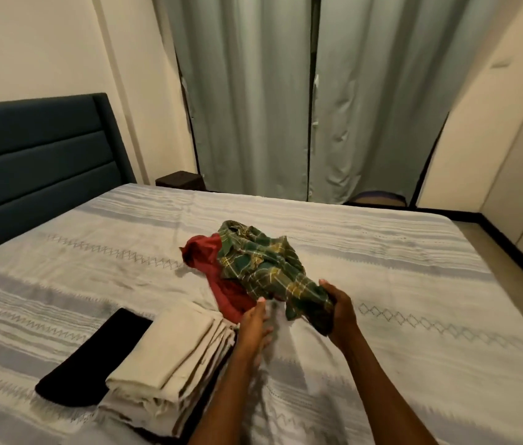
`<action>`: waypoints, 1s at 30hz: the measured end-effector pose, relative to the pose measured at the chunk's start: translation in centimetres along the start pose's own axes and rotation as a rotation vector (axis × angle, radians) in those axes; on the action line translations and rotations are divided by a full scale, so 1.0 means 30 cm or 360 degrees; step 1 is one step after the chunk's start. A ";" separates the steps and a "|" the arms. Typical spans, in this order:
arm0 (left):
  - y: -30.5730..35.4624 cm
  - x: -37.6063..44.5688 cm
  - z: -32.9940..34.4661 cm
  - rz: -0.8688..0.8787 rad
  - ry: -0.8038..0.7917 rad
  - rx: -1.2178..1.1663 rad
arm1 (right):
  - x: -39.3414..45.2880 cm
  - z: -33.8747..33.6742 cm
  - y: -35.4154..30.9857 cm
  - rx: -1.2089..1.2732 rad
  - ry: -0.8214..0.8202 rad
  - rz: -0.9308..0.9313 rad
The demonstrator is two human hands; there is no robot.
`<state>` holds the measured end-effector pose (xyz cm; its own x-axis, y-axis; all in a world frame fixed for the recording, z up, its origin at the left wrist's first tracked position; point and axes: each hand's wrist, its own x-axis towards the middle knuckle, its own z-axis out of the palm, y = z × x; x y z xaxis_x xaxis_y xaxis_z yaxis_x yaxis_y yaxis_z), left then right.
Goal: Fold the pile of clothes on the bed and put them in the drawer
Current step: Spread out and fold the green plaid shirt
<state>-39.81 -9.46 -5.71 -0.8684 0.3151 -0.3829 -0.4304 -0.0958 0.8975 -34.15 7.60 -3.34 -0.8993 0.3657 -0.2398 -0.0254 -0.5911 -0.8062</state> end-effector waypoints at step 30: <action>-0.173 -0.318 0.003 0.0199 -0.0752 0.2001 | -0.129 -0.417 0.191 -0.1706 0.0576 0.0246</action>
<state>-29.26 -11.89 -6.69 -0.6082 0.6847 -0.4017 0.3809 0.6957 0.6090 -25.34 11.79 -13.81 -0.6775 0.6307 -0.3784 0.6167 0.2068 -0.7596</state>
